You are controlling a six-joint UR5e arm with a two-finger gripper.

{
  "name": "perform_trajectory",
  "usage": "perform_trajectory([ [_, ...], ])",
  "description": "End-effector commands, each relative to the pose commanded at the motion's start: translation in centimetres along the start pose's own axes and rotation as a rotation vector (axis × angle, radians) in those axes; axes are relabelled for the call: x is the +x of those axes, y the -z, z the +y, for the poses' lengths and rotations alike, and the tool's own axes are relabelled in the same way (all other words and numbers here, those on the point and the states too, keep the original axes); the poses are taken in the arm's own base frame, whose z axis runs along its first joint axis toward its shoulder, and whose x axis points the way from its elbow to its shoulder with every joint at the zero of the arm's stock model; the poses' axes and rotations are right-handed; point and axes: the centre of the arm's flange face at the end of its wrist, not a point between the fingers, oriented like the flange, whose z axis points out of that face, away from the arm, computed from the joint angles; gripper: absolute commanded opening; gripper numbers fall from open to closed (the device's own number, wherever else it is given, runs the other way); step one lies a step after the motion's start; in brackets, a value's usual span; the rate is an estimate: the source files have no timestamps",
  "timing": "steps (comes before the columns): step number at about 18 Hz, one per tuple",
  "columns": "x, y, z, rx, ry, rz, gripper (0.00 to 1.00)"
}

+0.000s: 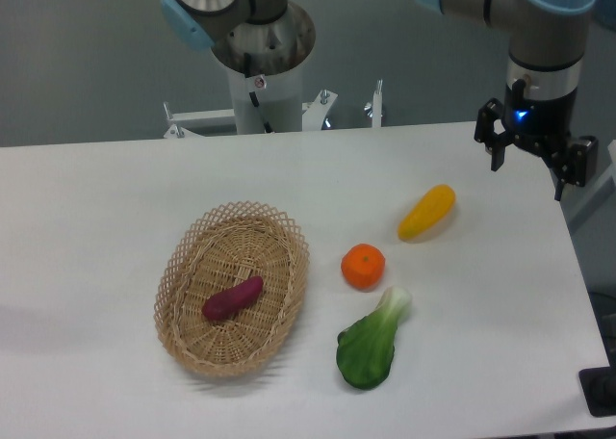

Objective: Pick up the sweet potato from the basket
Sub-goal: 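Move the open gripper over the wicker basket above the purple sweet potato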

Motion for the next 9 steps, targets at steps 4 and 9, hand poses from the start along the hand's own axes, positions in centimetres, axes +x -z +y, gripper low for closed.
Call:
perform_trajectory([
  [4, 0.4, 0.7, -0.5, 0.001, -0.004, -0.009, 1.00],
  [9, 3.6, -0.1, -2.1, 0.010, 0.009, 0.010, 1.00],
])
